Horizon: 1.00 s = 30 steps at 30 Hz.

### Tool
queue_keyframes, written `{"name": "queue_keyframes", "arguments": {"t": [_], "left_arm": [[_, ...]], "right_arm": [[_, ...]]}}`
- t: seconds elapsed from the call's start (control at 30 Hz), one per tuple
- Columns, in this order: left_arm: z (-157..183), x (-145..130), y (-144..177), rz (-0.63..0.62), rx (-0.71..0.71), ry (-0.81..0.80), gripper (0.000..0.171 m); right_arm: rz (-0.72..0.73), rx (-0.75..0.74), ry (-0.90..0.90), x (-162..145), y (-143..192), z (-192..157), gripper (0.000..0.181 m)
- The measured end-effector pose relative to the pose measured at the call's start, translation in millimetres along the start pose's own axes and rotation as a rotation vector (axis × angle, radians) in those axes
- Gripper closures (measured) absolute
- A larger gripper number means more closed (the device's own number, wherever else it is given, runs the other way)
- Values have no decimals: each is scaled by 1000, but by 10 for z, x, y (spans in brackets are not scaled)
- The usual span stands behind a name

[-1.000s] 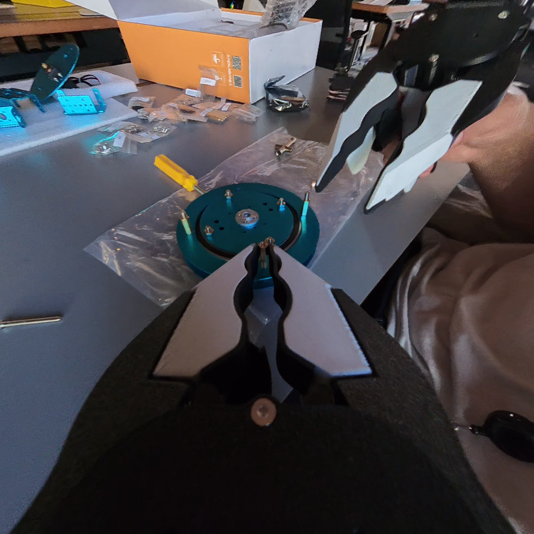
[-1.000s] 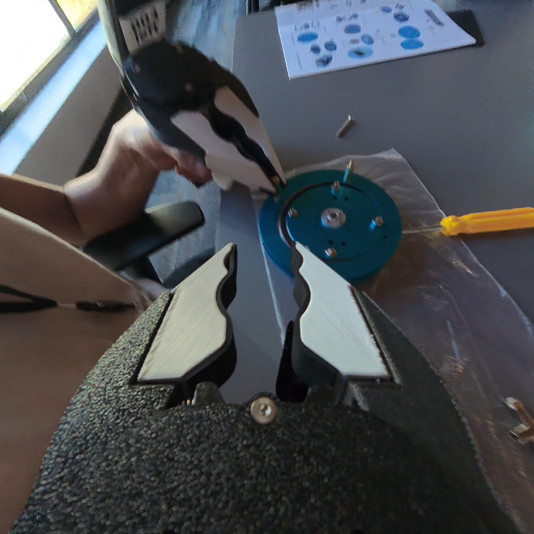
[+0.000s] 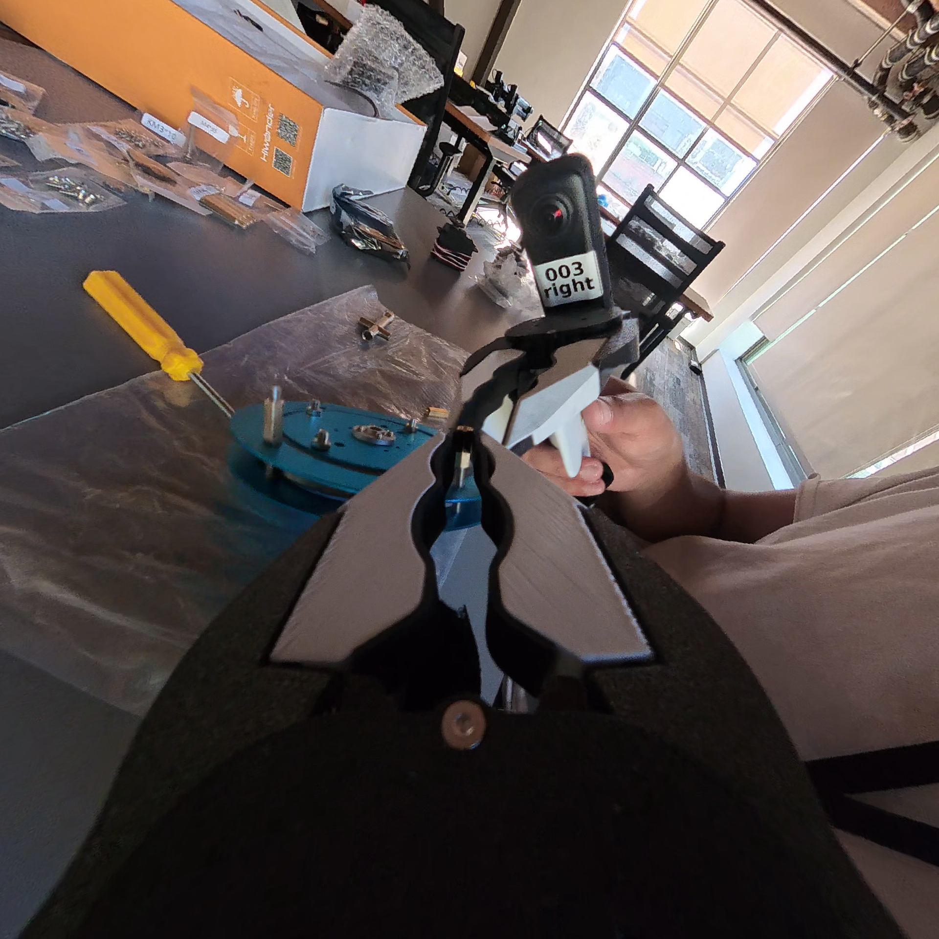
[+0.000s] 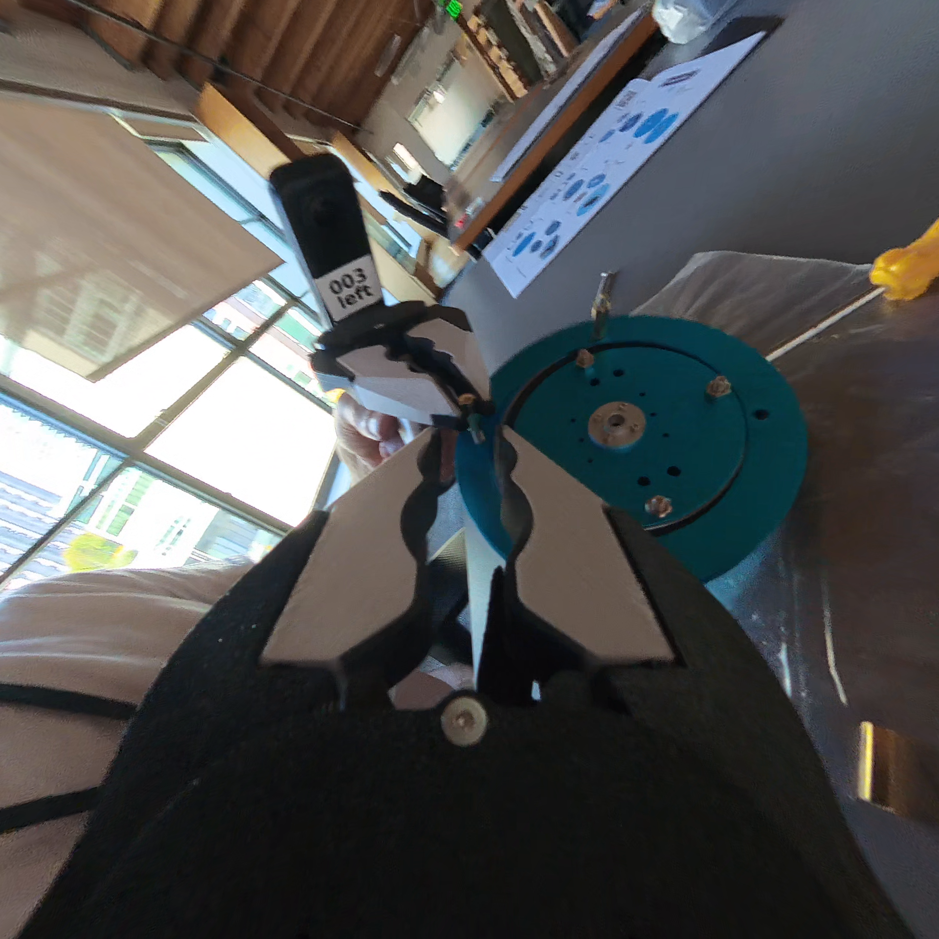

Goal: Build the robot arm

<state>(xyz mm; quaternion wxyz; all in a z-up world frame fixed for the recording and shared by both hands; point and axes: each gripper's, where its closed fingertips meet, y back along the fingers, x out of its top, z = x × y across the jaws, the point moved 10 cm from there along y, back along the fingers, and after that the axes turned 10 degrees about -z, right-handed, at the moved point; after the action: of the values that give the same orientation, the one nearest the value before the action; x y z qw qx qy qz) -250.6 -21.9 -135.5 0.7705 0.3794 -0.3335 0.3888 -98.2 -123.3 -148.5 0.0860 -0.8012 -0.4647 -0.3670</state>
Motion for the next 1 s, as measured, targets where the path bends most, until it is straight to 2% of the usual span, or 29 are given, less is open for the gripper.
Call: {"name": "queue_keyframes", "arguments": {"t": [0.1,0.2,0.37,0.47,0.7,1.0], "left_arm": [[14,-8,19,-1,32,-37,167],[63,-55,29,-22,115,-118,167],[169,-187,71,-53,323,-296,167],[215,-287,72,-81,406,-367,167],[219,-427,72,-91,435,-365,167],[224,-482,88,-96,497,-407,167]], "right_arm": [[29,-5,44,46,83,-30,166],[-14,-42,177,59,106,-102,167],[-85,-132,341,21,14,-191,164],[-97,-91,319,13,-27,-197,146],[-85,93,232,8,-42,-161,143],[-83,34,239,7,-47,-138,146]]}}
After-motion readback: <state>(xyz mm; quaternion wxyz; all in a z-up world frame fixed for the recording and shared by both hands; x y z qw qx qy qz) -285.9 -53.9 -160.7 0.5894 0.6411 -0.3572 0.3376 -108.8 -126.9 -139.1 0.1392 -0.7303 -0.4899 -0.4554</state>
